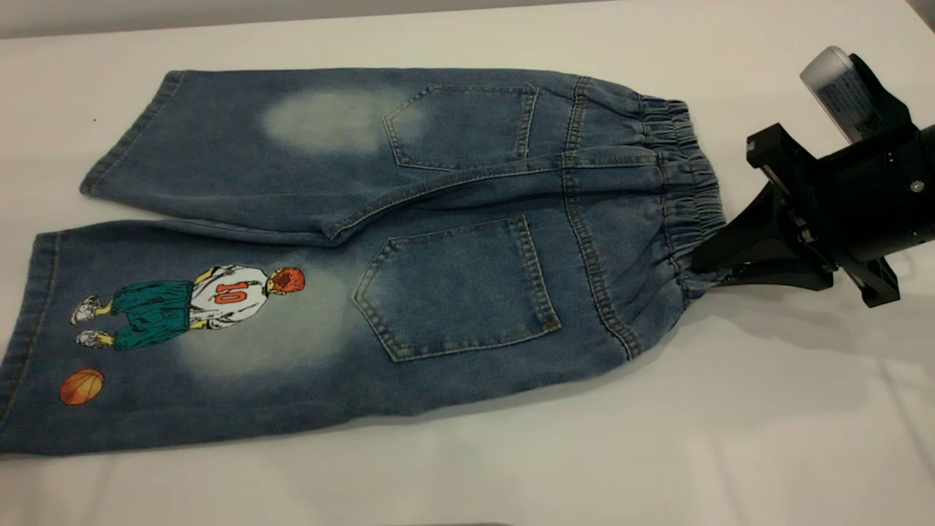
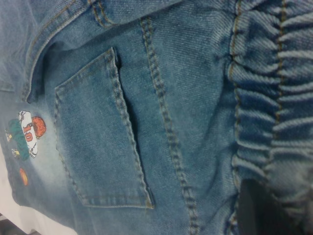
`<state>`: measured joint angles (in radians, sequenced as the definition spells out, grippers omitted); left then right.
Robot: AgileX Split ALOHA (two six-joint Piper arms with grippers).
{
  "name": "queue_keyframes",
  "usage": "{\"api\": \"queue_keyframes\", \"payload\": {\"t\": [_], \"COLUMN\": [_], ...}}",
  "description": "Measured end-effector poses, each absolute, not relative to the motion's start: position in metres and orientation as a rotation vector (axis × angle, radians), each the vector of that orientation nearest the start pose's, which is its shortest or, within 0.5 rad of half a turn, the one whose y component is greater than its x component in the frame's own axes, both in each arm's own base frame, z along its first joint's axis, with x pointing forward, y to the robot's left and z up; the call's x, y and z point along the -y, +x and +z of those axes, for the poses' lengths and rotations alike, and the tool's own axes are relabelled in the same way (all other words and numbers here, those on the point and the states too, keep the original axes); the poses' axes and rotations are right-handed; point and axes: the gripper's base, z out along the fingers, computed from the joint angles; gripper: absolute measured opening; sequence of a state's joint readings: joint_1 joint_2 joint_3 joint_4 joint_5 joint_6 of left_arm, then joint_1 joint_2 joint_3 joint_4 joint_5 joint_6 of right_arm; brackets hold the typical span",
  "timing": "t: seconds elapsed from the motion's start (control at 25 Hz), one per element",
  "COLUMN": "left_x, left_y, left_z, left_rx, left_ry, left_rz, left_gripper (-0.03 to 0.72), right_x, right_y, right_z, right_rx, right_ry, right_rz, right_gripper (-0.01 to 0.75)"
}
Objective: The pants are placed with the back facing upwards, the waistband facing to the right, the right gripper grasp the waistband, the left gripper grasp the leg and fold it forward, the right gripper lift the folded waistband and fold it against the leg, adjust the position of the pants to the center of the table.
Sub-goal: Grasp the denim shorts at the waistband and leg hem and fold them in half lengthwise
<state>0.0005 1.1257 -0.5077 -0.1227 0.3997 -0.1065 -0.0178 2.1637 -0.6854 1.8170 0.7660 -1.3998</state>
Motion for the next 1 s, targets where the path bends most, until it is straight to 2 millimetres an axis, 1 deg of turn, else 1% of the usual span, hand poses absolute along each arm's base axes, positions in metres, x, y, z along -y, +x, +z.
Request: {"api": "queue_keyframes", "payload": {"t": [0.12,0.24,0.4,0.48,0.72,0.88,0.92,1.0], "left_x": [0.005,0.005,0.005,0.003,0.000,-0.003,-0.004,-0.005], "left_y": [0.198,0.202,0.209,0.212,0.217,0.220,0.220,0.221], "left_z": [0.197,0.176,0.150,0.136,0.109,0.094,0.082,0.078], "left_rx": [-2.607,-2.736,-2.860,-2.913,-2.988,-3.023,-3.054,-3.060], "left_ry": [-0.263,-0.277,-0.287,-0.261,-0.213,-0.129,-0.092,-0.081], "left_rz": [-0.142,-0.132,-0.113,-0.083,-0.015,0.034,0.064,0.071], "left_gripper": [0.451,0.451,0.451,0.451,0.451,0.451,0.451,0.451], "right_x": [-0.056,-0.057,-0.057,-0.057,-0.057,-0.057,-0.057,-0.057], "right_y": [0.284,0.284,0.283,0.283,0.283,0.283,0.283,0.283], "right_z": [0.031,0.031,0.031,0.031,0.031,0.031,0.031,0.031], "right_rx": [-2.665,-2.666,-2.670,-2.672,-2.673,-2.674,-2.673,-2.673], "right_ry": [0.489,0.483,0.475,0.472,0.464,0.461,0.456,0.456], "right_rz": [1.152,1.155,1.155,1.155,1.155,1.155,1.154,1.154], "right_gripper": [0.035,0.035,0.035,0.035,0.036,0.037,0.037,0.037]}}
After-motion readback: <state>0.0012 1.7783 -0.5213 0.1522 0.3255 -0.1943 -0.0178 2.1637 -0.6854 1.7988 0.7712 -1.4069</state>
